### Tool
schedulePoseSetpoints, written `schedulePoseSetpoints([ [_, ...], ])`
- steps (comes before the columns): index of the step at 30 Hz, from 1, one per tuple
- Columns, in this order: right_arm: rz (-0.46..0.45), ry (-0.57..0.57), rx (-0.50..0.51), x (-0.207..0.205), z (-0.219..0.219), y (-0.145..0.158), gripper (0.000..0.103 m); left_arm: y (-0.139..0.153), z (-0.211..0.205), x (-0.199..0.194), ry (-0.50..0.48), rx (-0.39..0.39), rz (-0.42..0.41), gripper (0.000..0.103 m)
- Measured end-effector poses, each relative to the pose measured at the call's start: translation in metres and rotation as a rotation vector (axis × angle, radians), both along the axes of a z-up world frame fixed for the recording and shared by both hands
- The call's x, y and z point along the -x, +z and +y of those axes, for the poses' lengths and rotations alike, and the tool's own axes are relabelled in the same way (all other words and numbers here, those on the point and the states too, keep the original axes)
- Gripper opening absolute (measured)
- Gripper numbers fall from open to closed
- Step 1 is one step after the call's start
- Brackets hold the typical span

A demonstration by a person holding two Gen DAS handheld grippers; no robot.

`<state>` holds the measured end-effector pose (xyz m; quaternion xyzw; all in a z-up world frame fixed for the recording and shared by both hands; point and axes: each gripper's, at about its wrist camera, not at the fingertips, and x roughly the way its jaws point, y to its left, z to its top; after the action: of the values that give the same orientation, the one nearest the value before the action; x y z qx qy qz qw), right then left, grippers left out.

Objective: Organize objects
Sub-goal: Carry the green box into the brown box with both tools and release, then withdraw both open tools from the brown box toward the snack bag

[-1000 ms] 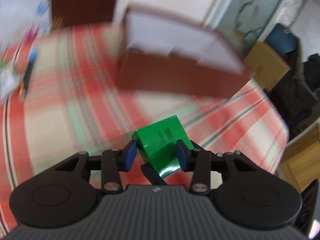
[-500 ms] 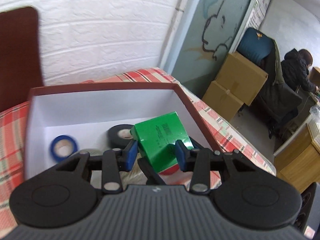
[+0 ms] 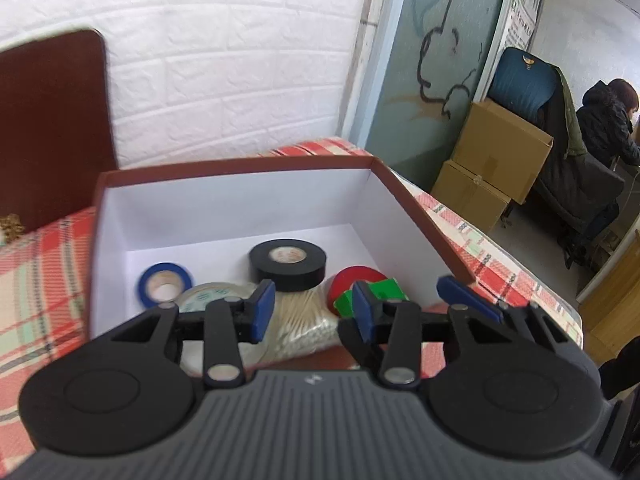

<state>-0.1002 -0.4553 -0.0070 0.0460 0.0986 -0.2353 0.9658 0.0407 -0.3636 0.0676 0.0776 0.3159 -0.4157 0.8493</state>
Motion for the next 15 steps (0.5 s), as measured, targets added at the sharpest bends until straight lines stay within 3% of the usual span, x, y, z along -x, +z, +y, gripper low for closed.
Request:
schedulePoseSetpoints([
  [3, -0.008, 0.001, -0.036, 0.016, 0.001, -0.006, 0.072, 0.003, 0.018, 0.015, 0.034, -0.015, -0.044, 0.045],
  [9, 0.042, 0.031, -0.112, 0.035, 0.033, -0.011, 0.072, -0.008, 0.051, 0.027, 0.109, -0.086, -0.035, 0.045],
  [15, 0.073, 0.063, -0.125, 0.047, 0.061, -0.011, 0.072, -0.019, 0.086, 0.036, 0.177, -0.122, -0.04, 0.045],
])
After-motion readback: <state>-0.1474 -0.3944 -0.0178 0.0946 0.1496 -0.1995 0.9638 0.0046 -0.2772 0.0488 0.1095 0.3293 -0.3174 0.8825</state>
